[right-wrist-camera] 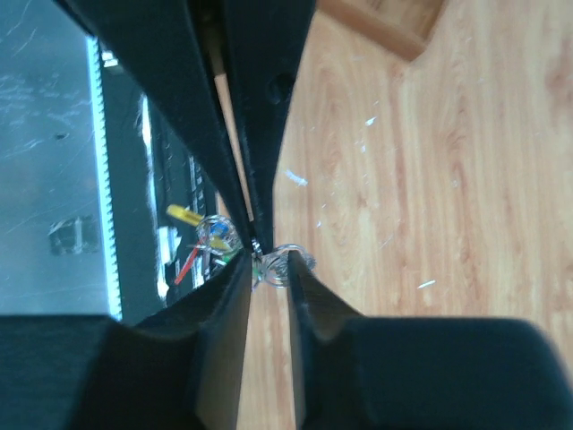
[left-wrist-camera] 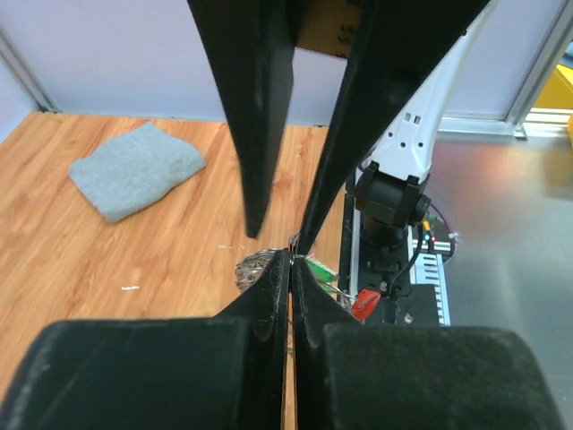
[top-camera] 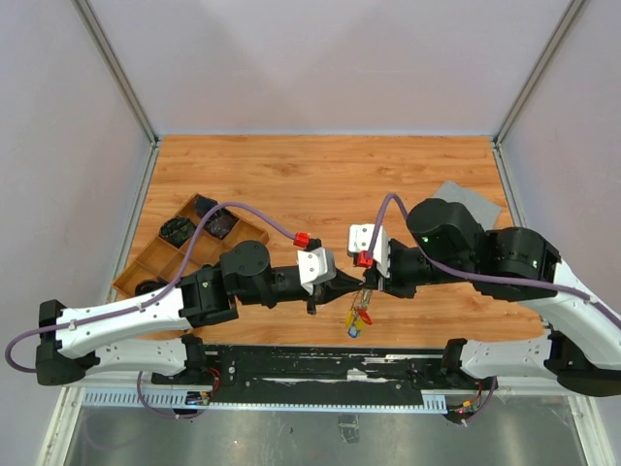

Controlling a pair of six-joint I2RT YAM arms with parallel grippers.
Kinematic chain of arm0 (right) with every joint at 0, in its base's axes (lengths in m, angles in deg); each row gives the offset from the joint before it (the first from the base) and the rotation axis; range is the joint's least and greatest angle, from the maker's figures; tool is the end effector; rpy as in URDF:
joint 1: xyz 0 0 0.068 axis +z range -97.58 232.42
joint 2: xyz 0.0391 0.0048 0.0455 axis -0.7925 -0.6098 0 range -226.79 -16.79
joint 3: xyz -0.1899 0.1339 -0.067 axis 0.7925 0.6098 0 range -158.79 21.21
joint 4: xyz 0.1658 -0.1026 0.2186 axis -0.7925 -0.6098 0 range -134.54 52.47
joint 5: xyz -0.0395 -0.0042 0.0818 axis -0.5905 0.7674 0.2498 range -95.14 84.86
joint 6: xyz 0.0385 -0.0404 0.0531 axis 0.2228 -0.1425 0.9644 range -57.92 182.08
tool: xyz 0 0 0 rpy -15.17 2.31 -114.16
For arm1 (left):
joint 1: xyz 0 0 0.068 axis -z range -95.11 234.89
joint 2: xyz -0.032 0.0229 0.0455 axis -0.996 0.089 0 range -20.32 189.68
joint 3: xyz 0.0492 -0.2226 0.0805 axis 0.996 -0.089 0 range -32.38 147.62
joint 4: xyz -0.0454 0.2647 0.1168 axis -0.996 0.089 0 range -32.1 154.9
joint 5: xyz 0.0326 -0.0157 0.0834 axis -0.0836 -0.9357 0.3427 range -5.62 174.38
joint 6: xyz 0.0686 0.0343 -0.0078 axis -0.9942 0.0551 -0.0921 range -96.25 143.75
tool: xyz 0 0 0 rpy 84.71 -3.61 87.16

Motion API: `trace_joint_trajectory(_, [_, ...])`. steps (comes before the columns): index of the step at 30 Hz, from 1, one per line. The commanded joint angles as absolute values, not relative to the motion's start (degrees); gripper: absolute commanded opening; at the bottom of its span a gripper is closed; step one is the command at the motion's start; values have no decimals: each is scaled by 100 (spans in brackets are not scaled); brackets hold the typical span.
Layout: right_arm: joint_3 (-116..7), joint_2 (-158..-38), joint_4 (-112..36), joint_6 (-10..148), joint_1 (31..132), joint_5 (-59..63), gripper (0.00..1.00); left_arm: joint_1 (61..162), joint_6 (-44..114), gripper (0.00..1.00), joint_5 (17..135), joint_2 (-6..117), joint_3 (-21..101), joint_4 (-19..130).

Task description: Put the keys on the keyring

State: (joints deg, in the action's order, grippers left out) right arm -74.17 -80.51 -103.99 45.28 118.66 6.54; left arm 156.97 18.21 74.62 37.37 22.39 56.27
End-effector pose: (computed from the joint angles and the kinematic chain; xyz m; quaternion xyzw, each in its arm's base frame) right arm 0.0831 0.2217 0.4396 -0.6197 0.6288 0.2747 0.3809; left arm 0.0866 -0.3038 0.3520 0.4929 0.5179 -0.4329 0.5491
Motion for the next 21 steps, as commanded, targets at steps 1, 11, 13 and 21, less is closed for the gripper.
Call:
trace_joint_trajectory(1, [-7150, -7602, -9256, 5056, 11922, 59, 29, 15679, 1963, 0, 7874, 3616, 2253, 5414])
trace_joint_trajectory(11, [-6428, -7022, -7840, 6884, 11837, -1472, 42, 15679, 2268, 1, 8893, 3475, 1962, 5120])
trace_joint_trajectory(13, [-6305, -7010, -7868, 7399, 11579, -1456, 41, 15666, 2337, 1, 9066, 3425, 1888, 5049])
trace_joint_trajectory(21, [-5118, -6689, -6888, 9088, 9522, 1073, 37, 14926, 3026, 0, 8777, 3147, 1465, 4614])
